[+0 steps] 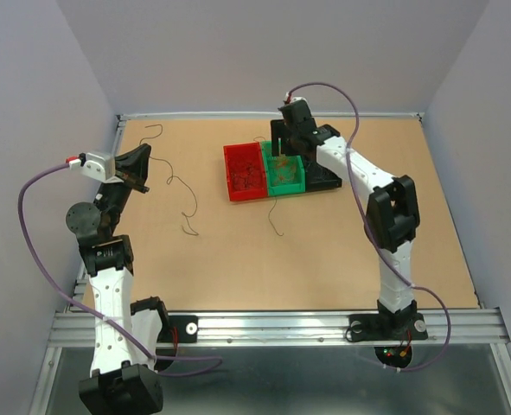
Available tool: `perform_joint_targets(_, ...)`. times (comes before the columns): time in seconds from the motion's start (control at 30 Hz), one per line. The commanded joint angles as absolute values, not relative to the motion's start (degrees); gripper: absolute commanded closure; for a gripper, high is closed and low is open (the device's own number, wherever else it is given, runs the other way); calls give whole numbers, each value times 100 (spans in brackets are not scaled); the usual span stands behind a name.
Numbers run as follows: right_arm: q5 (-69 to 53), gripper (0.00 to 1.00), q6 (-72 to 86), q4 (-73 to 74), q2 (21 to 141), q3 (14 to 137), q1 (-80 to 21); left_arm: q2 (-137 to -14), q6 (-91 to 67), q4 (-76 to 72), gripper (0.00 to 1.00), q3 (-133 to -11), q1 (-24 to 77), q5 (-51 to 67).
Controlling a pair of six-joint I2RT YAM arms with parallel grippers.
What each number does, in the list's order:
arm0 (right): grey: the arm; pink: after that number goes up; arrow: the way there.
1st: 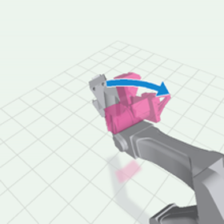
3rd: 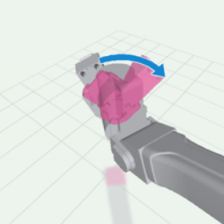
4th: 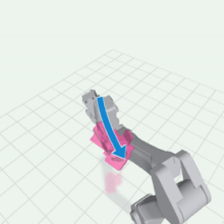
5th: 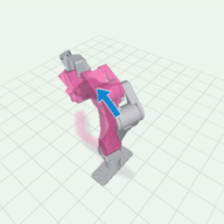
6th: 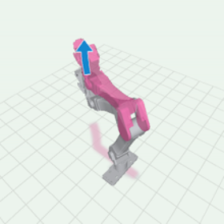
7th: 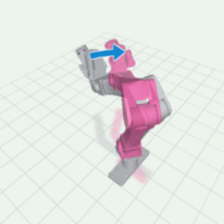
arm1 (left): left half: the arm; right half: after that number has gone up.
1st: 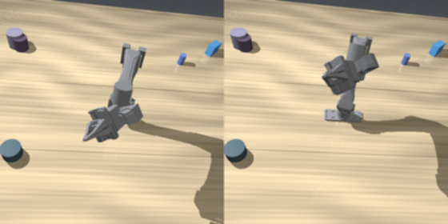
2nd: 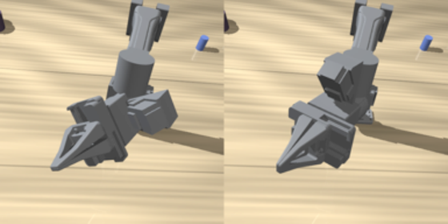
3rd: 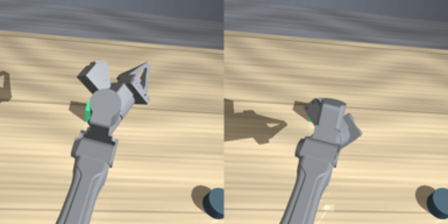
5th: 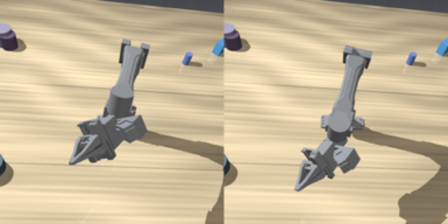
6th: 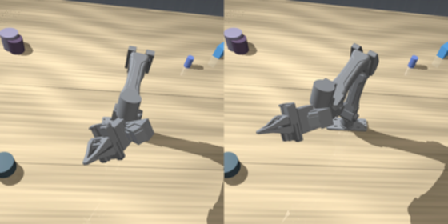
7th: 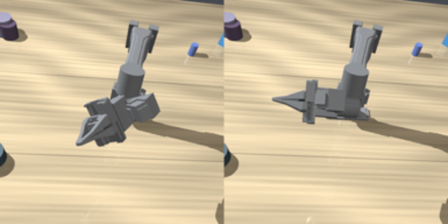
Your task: Untangle the cables
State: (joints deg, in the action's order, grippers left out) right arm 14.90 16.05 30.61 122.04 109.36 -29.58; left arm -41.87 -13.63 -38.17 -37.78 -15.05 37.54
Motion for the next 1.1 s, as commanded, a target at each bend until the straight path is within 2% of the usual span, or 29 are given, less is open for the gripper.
perform_joint_targets(0.0, 1626, 20, 1705, 2936, 11286, 10425, -3094, -4148, -1345, -4192, 99, -3753, -1468, 3850)
perform_joint_targets(0.07, 1608, 20, 1757, 2944, 10962, 10075, -3164, -4157, -1336, -4201, 99, -3753, -1459, 3841)
perform_joint_targets(0.13, 1521, 27, 1802, 2866, 10715, 9722, -3243, -4148, -1318, -4201, 99, -3762, -1441, 3858)
perform_joint_targets(0.17, 1512, 27, 1819, 2848, 10618, 9564, -3391, -4148, -1327, -4201, 99, -3744, -1450, 3850)
perform_joint_targets(0.3, 1643, 15, 1898, 2454, 9995, 8389, -3928, -4140, -1310, -4201, 99, -3744, -1433, 3858)
perform_joint_targets(0.47, 1546, 14, 2083, 1943, 9799, 7568, -4315, -4140, -1318, -4192, 99, -3735, -1433, 3858)
perform_joint_targets(0.6, 1705, 24, 2092, 1602, 10072, 7418, -4324, -4148, -1310, -4201, 99, -3753, -1424, 3867)
perform_joint_targets(0.63, 1740, 30, 2083, 1539, 10124, 7453, -4333, -4166, -1318, -4201, 99, -3753, -1424, 3867)
perform_joint_targets(0.93, 1890, 41, 1951, 1459, 11056, 8252, -4342, -4131, -1301, -4210, 99, -3753, -1398, 3911)
perform_joint_targets(1.0, 1846, 56, 1907, 1485, 11179, 8419, -4342, -4122, -1292, -4210, 99, -3744, -1389, 3911)
perform_joint_targets(1.03, 1785, 69, 1899, 1494, 11232, 8559, -4342, -4113, -1292, -4210, 99, -3744, -1389, 3929)
perform_joint_targets(1.07, 1732, 74, 1864, 1503, 11259, 8621, -4342, -4113, -1292, -4210, 99, -3744, -1389, 3929)
